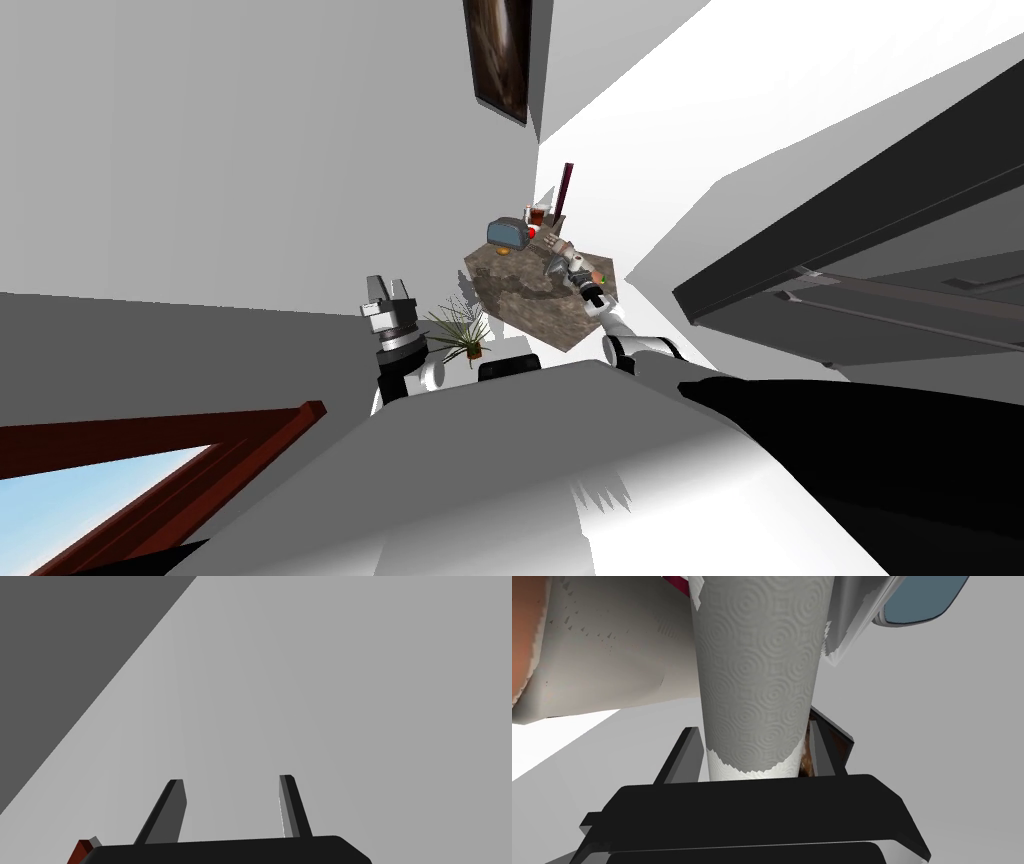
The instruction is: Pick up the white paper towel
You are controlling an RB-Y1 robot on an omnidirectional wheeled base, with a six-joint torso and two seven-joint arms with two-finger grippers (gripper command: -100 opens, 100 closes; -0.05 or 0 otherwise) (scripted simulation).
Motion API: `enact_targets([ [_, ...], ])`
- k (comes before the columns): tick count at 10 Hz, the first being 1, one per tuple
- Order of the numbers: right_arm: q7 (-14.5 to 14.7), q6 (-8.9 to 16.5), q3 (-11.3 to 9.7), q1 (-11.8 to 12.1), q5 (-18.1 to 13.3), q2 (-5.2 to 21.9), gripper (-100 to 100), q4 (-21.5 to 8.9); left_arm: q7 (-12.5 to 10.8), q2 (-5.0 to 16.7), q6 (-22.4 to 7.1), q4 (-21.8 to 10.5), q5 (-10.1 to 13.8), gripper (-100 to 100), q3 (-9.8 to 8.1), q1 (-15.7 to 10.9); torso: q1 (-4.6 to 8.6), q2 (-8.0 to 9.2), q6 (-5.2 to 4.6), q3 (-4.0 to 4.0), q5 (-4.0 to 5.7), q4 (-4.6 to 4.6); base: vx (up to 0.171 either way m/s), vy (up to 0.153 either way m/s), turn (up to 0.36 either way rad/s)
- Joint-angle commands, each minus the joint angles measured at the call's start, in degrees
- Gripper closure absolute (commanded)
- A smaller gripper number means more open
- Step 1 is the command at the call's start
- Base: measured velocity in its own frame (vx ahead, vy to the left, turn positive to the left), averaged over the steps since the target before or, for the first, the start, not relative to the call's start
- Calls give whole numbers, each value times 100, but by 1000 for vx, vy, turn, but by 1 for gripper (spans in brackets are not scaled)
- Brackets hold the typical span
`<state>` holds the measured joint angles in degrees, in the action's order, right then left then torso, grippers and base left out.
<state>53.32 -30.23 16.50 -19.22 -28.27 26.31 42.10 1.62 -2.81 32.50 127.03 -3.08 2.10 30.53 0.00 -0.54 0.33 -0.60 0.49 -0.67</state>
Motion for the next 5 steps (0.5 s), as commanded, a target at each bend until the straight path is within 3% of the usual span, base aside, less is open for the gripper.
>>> enact_targets([
  [1, -37, 36, -3, 261, -7, -19, 100, 232, 0, 0, 0, 0, 0, 0, 0, 0, 0, 0, 0, 0, 0, 0, 21, -3, 20],
  [2, -37, 36, -3, 261, -7, -19, 100, 232, 0, 0, 0, 0, 0, 0, 0, 0, 8, 2, -10, -5, 7, -10, 2, 2, -11],
  [3, -133, 144, 96, 475, -24, -111, 100, 488, 0, 0, 0, 0, 0, 0, 0, 0, 13, 8, -15, -5, 13, -17, 32, -9, 152],
  [5, -133, 144, 96, 734, -24, -111, 100, 772, 0, 0, 0, 0, 0, 0, 0, 0, 26, -9, -9, -24, 33, -39, 25, -13, 35],
])
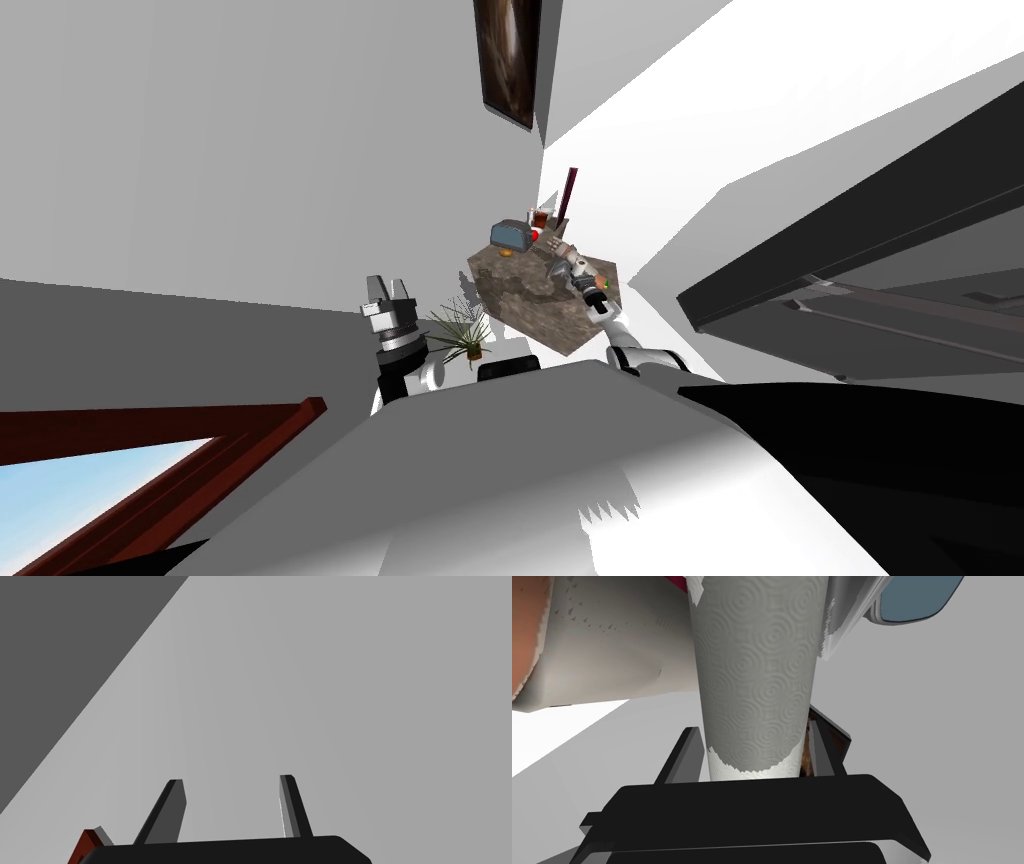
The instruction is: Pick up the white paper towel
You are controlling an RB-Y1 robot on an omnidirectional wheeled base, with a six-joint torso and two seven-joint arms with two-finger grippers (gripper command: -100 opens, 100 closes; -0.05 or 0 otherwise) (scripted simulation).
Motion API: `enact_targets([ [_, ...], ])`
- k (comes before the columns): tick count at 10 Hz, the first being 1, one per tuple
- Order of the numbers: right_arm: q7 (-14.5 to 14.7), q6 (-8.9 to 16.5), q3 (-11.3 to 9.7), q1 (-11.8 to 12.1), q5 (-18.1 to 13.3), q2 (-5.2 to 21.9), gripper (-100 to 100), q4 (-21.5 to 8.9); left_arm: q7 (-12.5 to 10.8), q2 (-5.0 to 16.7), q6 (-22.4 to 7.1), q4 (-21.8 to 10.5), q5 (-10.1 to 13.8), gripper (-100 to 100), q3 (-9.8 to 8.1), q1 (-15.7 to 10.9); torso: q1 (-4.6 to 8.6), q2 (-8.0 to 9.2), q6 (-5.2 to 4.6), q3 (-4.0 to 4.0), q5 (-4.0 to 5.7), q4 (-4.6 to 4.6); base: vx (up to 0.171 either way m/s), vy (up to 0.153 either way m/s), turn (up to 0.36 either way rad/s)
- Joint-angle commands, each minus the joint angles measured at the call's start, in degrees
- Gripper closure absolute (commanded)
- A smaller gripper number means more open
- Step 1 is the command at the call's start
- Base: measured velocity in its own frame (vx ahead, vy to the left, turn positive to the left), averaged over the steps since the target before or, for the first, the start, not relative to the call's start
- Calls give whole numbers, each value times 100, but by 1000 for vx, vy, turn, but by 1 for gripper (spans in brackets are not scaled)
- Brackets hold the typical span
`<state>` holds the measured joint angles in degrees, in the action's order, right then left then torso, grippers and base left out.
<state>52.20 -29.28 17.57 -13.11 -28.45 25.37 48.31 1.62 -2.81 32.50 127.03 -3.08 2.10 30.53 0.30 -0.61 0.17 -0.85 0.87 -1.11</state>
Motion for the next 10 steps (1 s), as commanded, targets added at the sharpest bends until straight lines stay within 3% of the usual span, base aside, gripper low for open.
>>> enact_targets([
  [1, -115, 157, 87, 286, -23, -109, 100, 286, 0, 0, 0, 0, 0, 0, 0, 0, 0, 0, 0, 0, 0, 0, 47, -12, 121],
  [3, -115, 157, 87, 586, -23, -109, 100, 590, 0, 0, 0, 0, 0, 0, 0, 0, 11, -24, 11, -22, 20, -20, 29, -11, 52],
  [4, -115, 157, 87, 596, -23, -109, 100, 693, 0, 0, 0, 0, 0, 0, 0, 0, 17, -20, 1, -24, 24, -27, -3, 2, -26],
  [6, -211, 265, 185, 982, -40, -200, 100, 994, 0, 0, 0, 0, 0, 0, 0, -1, 28, -26, 3, -28, 30, -31, 34, -15, 103],
  [8, -211, 265, 185, 1068, -40, -200, 100, 1233, 0, 0, 0, 0, 0, 0, 0, 0, 38, -33, -1, -38, 42, -44, 9, -6, 0],
  [9, -306, 373, 284, 1339, -57, -291, 100, 1462, 0, 0, 0, 0, 0, 0, 0, 0, 35, -30, 0, -36, 40, -42, 30, -6, 148],
  [10, -306, 373, 284, 1453, -57, -291, 100, 1522, 0, 0, 0, 0, 0, 0, 0, 0, 38, -38, 5, -41, 46, -45, 40, -12, 76],
])
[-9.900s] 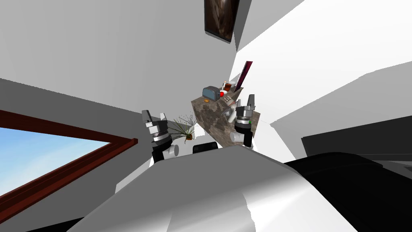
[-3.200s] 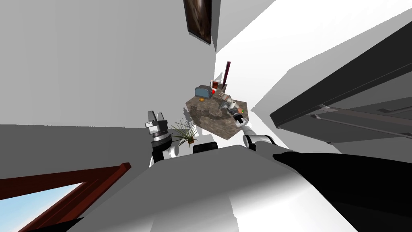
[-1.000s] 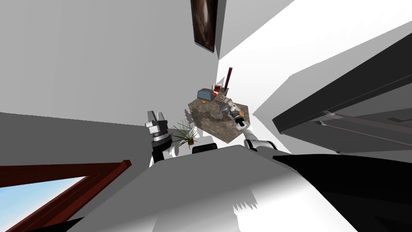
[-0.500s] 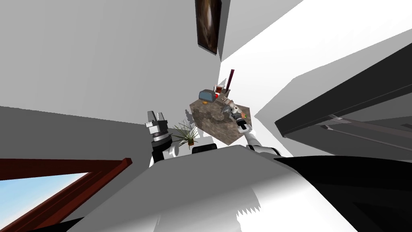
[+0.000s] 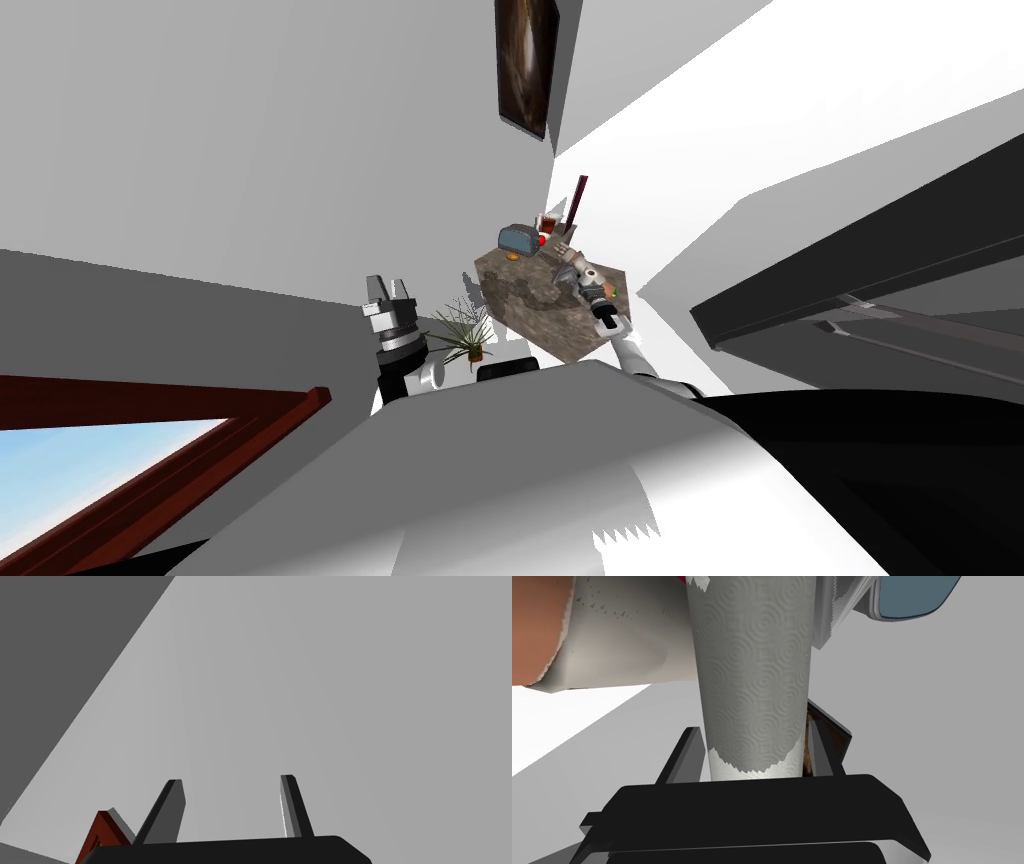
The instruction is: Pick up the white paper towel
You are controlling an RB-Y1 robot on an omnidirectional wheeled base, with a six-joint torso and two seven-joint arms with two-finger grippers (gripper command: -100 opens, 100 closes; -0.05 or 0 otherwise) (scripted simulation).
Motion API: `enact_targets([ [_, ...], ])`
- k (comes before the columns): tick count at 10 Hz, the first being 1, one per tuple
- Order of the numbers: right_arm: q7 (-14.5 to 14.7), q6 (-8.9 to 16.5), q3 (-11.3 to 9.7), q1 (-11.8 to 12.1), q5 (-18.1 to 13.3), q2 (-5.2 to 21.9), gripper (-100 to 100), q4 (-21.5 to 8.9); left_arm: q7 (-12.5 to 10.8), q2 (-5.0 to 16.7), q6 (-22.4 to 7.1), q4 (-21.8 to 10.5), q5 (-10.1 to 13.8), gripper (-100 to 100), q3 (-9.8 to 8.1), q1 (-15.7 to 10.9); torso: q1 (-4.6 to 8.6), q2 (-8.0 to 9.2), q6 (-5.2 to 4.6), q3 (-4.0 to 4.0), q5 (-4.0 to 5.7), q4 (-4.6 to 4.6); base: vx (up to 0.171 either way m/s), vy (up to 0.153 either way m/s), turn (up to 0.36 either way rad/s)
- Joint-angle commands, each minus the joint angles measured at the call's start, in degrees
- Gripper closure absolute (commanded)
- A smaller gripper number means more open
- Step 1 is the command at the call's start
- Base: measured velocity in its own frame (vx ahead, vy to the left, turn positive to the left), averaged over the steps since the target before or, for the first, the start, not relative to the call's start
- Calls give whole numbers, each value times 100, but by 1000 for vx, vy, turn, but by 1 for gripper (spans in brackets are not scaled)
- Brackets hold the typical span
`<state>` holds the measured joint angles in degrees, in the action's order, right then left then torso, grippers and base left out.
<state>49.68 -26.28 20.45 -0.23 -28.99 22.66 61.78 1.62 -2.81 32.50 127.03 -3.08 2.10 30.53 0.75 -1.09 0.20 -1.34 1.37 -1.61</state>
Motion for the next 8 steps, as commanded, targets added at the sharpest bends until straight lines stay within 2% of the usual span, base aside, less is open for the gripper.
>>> enact_targets([
  [1, -55, 73, -4, 252, -3, -20, 100, 286, 0, 0, 0, 0, 0, 0, 0, 0, 0, 0, 0, 0, 0, 0, 22, -10, 6],
  [2, -55, 73, -4, 252, -3, -20, 100, 427, 0, 0, 0, 0, 0, 0, 0, 0, 5, 2, -7, -1, 2, -4, 2, -5, -16],
  [3, -150, 181, 95, 505, -20, -111, 100, 600, 0, 0, 0, 0, 0, 0, 0, 0, 4, 6, -6, 2, -1, -1, 31, -18, 137],
  [4, -150, 181, 95, 725, -20, -111, 100, 916, 0, 0, 0, 0, 0, 0, 0, 0, 9, 1, -2, -1, 3, -3, 39, -23, 88],
  [5, -245, 289, 193, 926, -37, -203, 100, 1133, 0, 0, 0, 0, 0, 0, 0, 0, 12, -3, -6, -4, 3, -4, 55, -24, 137],
  [6, -245, 289, 193, 1069, -37, -203, 100, 1242, 0, 0, 0, 0, 0, 0, 0, 0, 17, -11, -3, -7, 5, -5, 48, -18, 84],
  [7, -245, 289, 193, 1197, -37, -203, 100, 1426, 0, 0, 0, 0, 0, 0, 0, 0, 14, -9, -6, -8, 6, -7, 18, -7, -6],
  [8, -245, 289, 193, 1197, -37, -203, 100, 1508, 0, 0, 0, 0, 0, 0, 0, 0, 8, -1, -7, -3, 1, -4, -2, -1, -19],
])
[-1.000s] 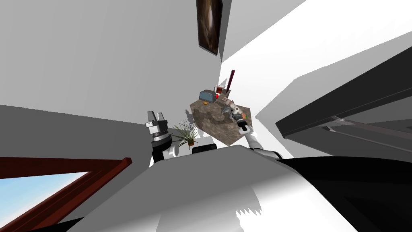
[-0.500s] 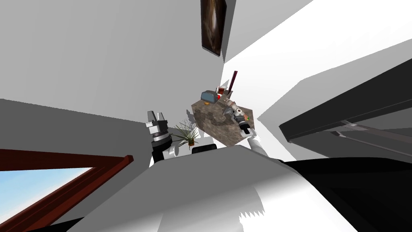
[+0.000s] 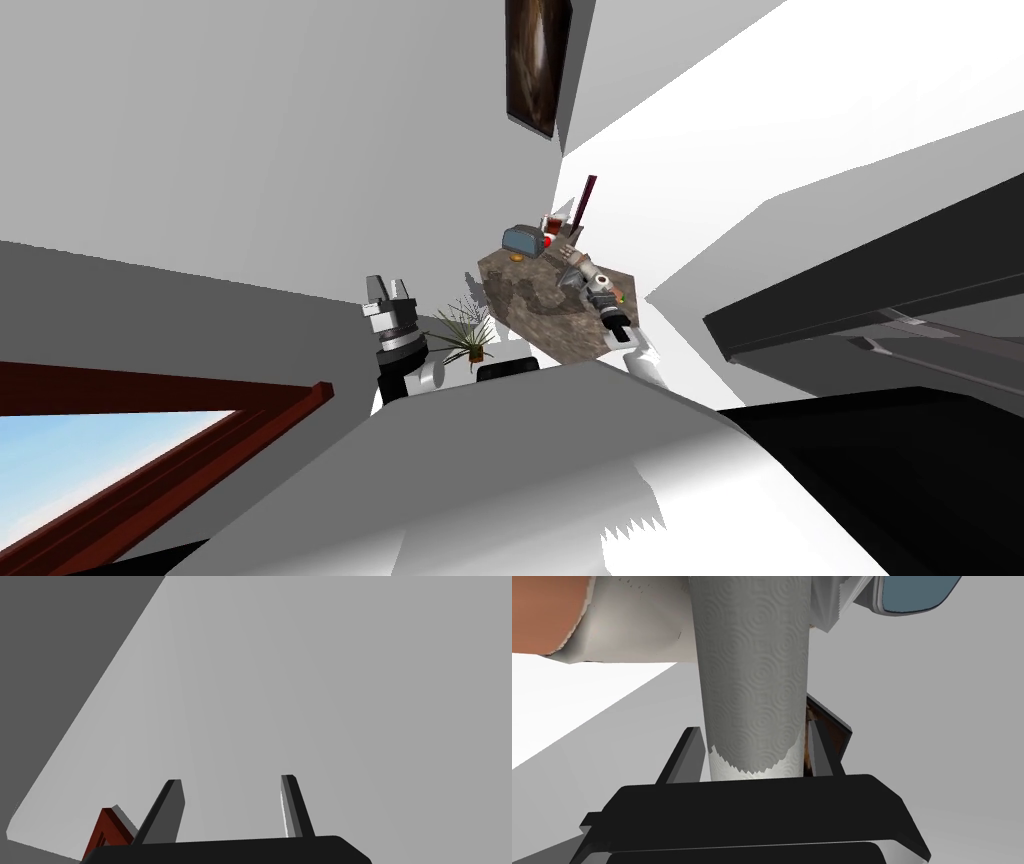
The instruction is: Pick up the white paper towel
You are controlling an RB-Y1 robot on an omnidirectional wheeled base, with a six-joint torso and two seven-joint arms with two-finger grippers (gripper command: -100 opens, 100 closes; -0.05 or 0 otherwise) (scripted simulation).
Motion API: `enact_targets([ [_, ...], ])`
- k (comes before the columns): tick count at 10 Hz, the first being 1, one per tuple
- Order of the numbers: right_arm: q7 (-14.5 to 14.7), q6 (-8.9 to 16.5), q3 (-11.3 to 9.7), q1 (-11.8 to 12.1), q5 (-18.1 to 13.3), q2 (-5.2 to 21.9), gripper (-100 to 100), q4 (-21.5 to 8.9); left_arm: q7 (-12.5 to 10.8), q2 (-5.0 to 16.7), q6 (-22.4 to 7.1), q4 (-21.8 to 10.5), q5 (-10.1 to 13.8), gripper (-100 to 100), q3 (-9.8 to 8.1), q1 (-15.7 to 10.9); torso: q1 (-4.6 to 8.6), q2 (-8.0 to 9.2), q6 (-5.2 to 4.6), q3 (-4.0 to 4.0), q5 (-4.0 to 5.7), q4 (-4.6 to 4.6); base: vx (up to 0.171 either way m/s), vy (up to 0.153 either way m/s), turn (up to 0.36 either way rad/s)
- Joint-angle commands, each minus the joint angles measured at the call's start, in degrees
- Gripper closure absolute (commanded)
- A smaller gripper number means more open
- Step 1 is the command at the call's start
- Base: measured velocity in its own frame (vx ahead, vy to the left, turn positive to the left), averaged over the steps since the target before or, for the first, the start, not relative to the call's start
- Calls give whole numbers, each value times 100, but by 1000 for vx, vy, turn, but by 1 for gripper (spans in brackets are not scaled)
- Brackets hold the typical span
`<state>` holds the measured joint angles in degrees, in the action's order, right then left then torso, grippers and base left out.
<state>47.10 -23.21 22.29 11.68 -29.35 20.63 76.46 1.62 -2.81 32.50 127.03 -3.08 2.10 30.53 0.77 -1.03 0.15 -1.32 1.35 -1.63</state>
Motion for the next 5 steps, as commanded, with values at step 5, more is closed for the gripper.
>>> enact_targets([
  [5, -178, 198, 206, 852, -35, -181, 100, 889, 0, 0, 0, 0, 0, 0, 0, 0, 10, -11, 2, -5, 4, -1, 32, -17, 88],
])
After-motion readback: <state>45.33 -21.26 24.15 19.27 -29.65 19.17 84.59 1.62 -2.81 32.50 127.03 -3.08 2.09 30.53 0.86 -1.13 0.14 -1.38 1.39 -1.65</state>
